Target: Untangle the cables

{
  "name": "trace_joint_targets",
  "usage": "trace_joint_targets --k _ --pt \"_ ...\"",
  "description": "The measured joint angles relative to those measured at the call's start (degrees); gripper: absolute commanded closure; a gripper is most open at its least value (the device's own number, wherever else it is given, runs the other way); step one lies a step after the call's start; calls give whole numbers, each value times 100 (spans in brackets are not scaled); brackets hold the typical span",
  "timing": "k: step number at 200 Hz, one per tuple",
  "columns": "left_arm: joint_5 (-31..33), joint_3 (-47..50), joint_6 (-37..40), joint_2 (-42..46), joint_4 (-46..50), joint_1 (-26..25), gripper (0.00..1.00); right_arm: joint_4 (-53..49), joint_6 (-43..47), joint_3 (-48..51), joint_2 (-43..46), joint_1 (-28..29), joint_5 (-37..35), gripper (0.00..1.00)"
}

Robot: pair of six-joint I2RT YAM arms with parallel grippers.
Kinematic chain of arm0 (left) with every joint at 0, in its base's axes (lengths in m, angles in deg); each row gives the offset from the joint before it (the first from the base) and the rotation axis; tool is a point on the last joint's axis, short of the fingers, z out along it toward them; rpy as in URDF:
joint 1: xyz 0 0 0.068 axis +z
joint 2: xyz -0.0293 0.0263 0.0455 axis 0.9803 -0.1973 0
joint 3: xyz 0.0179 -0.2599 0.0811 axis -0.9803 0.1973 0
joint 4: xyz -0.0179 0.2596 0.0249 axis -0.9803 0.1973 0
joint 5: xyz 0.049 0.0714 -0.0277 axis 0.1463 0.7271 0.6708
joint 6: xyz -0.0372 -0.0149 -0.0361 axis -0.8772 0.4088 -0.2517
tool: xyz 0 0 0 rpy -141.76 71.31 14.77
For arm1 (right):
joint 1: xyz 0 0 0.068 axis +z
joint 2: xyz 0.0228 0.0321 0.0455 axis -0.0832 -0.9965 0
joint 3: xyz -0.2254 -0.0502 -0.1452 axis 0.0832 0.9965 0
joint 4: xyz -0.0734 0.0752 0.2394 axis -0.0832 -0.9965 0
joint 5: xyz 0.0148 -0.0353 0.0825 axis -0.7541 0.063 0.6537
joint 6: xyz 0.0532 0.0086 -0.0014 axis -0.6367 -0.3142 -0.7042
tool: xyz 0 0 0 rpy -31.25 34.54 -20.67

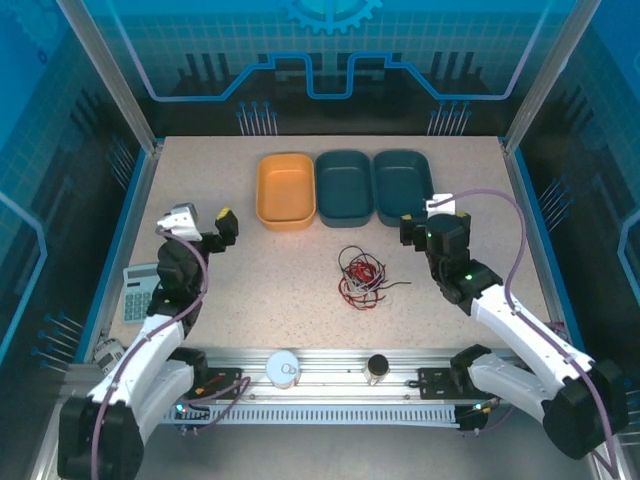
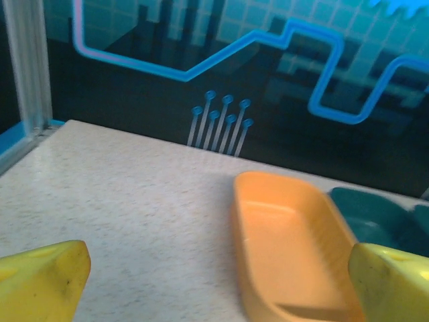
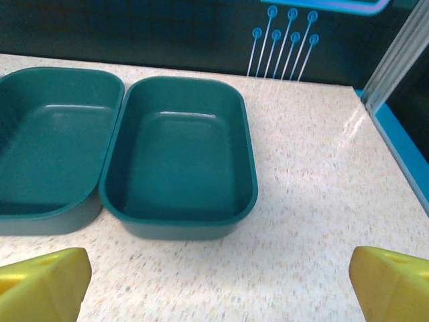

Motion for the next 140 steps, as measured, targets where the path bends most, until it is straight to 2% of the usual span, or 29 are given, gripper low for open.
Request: trace_joint_targets --k 19,36,68,97,121,140 --pt "-310 -273 -348 267 555 -295 1 -1134 -579 -518 57 258 -44 4" --pt "-549 -363 -601 282 833 -726 1 -1976 -1069 -837 -2 424 44 12" --pt "-855 -367 -1445 -313 1021 -1558 1 -3117 -1744 -1145 -396 721 514 24" --pt "-953 -376 -2243 -1279 1001 -2149 1 -3467 -1996 -1257 -907 817 1034 30" --pt "-1023 -688 -2347 -2085 1126 -2745 1 -3508 -2076 -1342 -1425 831 1425 42" --pt "-1176 -1130 -2347 -2660 1152 -3084 1 -3467 -2085 -1445 -1856 833 1714 45"
